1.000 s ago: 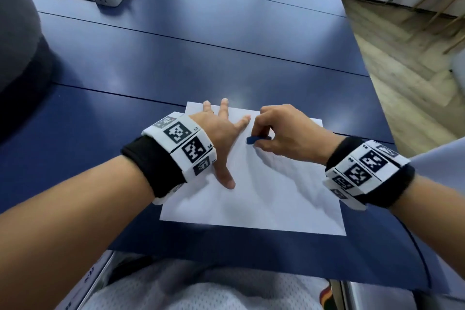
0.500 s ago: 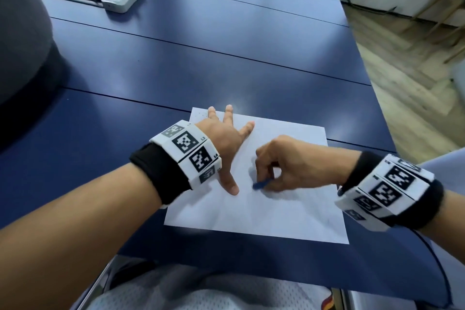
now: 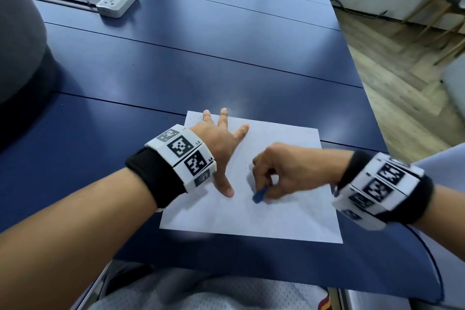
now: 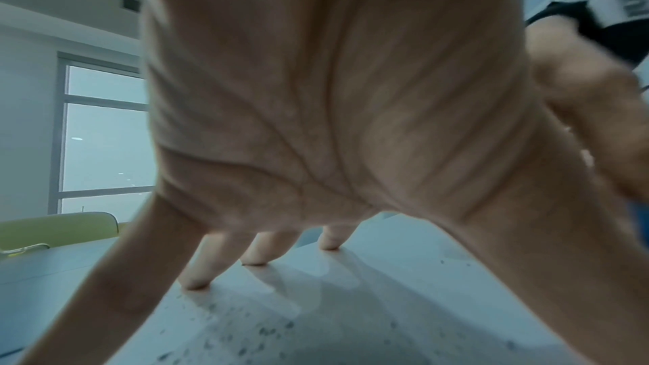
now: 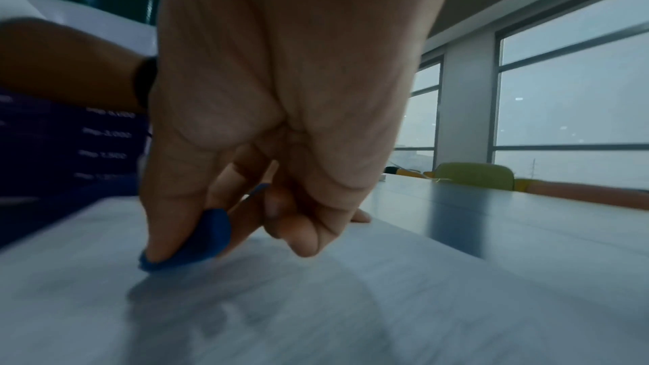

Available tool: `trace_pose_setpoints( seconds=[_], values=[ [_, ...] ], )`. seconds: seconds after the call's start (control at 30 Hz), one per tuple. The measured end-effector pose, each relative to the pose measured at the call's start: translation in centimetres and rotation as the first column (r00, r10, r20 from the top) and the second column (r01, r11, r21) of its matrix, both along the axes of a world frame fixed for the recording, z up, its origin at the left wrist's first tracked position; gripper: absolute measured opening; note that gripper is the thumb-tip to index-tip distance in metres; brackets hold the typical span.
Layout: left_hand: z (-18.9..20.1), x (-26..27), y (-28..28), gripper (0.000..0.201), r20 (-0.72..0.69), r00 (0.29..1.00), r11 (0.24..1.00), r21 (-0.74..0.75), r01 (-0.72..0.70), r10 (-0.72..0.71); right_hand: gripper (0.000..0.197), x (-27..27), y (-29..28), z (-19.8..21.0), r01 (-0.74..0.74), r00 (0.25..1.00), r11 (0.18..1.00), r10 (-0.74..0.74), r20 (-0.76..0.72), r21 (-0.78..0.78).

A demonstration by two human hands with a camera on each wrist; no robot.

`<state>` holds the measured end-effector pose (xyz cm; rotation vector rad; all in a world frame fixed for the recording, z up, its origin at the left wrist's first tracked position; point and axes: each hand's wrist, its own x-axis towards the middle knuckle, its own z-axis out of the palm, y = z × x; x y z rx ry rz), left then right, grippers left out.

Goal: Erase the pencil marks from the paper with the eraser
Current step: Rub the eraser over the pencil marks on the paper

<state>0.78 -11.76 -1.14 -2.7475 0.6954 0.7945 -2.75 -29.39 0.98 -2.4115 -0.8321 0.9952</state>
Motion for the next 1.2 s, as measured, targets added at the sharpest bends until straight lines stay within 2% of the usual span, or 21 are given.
trace_pose_setpoints(
  seconds=[0.13,0.2,0.27,0.37,0.4,0.47,0.53,0.6,0.77,0.9,0.97,1.1,1.2],
  values=[
    [-0.1,0.0,0.1,0.151,-0.003,1.0,1.0,-0.017,-0.003,0.003,0.011,3.7,0.1,-0.4,0.194,0.957,0.974,-0.214,0.194,0.114],
    [-0.1,-0.1,0.1,0.151,0.003,1.0,1.0,-0.016,0.002,-0.002,0.012,3.3,0.0,-0.5,0.206,0.94,0.968,-0.237,0.246,0.146],
    [0.0,0.0,0.0,0.151,0.0,1.0,1.0,-0.001,0.006,-0.006,0.02,1.0,-0.3,-0.3,0.132,0.976,0.987,-0.146,0.163,0.093],
    [0.1,0.0,-0.1,0.152,-0.015,1.0,1.0,0.013,-0.002,0.002,0.021,-1.4,-0.8,0.0,-0.003,0.998,1.0,0.002,-0.059,-0.017],
    [0.1,0.0,-0.1,0.152,-0.017,1.0,1.0,0.015,-0.001,0.001,0.023,-1.0,-1.1,0.0,0.012,0.999,1.0,-0.014,-0.051,-0.025],
    [0.1,0.0,-0.1,0.152,-0.013,1.0,1.0,0.019,0.006,-0.006,0.022,1.0,-2.0,-0.3,0.139,0.987,0.99,-0.139,0.075,0.012],
    [0.1,0.0,0.0,0.152,-0.015,1.0,1.0,0.02,0.004,-0.003,0.013,2.9,-3.0,-0.6,0.284,0.935,0.953,-0.299,0.191,0.103],
    [0.2,0.0,0.0,0.153,-0.019,1.0,1.0,0.023,0.005,-0.005,0.01,3.6,-3.9,-1.0,0.35,0.898,0.923,-0.378,0.224,0.158],
    [0.4,0.1,0.0,0.154,-0.043,0.999,1.0,0.004,-0.005,0.006,0.007,2.5,-4.6,-0.4,0.229,0.964,0.973,-0.227,0.137,-0.001],
    [0.8,0.5,0.1,0.15,-0.098,0.995,0.999,-0.024,-0.033,0.031,0.008,3.8,-5.9,-0.9,0.346,0.89,0.933,-0.36,0.28,0.1],
    [0.9,0.6,0.0,0.142,-0.103,0.993,0.997,-0.049,-0.055,0.049,0.007,3.7,-6.1,-1.4,0.376,0.879,0.921,-0.39,0.274,0.103],
    [0.5,0.3,-1.0,0.119,-0.017,0.998,0.992,-0.108,-0.059,0.057,0.007,3.2,-6.1,-1.7,0.391,0.873,0.913,-0.408,0.268,0.118],
    [0.2,0.6,-1.7,0.124,-0.024,0.999,0.995,-0.091,-0.027,0.025,0.011,3.6,-5.9,-1.2,0.386,0.882,0.919,-0.392,0.262,0.076]
  ],
)
